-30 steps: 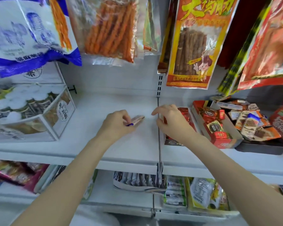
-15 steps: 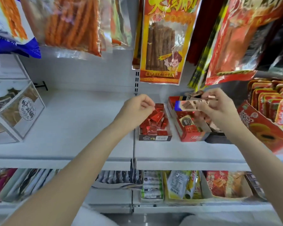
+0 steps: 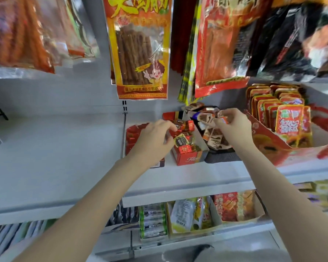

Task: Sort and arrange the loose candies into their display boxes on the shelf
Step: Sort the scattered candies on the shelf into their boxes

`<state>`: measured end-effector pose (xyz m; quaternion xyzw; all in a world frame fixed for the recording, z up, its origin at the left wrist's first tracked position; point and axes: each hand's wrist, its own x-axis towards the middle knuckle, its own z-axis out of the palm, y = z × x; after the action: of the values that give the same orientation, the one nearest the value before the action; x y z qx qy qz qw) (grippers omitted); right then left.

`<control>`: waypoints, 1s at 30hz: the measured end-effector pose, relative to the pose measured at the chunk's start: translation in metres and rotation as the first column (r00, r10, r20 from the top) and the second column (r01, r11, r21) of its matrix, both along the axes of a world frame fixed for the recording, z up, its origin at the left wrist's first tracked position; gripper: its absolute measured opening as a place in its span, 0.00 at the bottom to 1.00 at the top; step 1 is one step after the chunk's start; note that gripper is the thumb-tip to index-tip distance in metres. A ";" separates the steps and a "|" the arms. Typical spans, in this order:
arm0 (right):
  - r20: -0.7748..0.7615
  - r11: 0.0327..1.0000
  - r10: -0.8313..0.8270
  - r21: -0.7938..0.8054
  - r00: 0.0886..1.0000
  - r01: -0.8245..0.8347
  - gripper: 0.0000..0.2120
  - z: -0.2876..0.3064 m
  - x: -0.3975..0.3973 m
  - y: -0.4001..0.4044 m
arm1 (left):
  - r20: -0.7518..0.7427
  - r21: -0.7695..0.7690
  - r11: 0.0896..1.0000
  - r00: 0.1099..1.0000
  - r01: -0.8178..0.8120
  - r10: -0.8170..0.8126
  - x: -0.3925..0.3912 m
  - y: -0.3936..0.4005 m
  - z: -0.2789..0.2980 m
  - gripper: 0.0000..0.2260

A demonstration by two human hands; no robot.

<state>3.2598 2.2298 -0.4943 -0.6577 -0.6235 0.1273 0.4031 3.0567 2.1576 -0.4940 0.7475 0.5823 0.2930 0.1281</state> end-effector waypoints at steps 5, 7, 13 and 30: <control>0.404 0.994 0.081 0.036 0.911 -0.105 0.16 -0.007 0.000 0.001 | -0.083 -0.070 0.998 0.996 0.005 -0.011 0.006 0.007 -0.004 0.13; 0.537 0.982 0.184 -0.064 0.823 -0.177 0.16 -0.017 -0.001 -0.004 | -0.110 -0.098 0.995 0.994 0.009 -0.020 0.007 0.008 -0.005 0.13; 0.686 0.983 0.183 -0.117 0.704 -0.142 0.16 -0.025 -0.001 -0.005 | -0.115 -0.097 0.995 0.993 -0.002 -0.009 0.004 0.005 -0.004 0.13; 0.767 0.979 0.197 -0.123 0.611 -0.161 0.16 -0.013 -0.008 -0.009 | -0.085 -0.085 0.996 0.996 -0.025 0.018 -0.002 0.004 -0.006 0.13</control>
<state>3.2521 2.2204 -0.5072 -0.5911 -0.7955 -0.1149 0.0675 3.0549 2.1617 -0.5002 0.7466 0.6072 0.2374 0.1321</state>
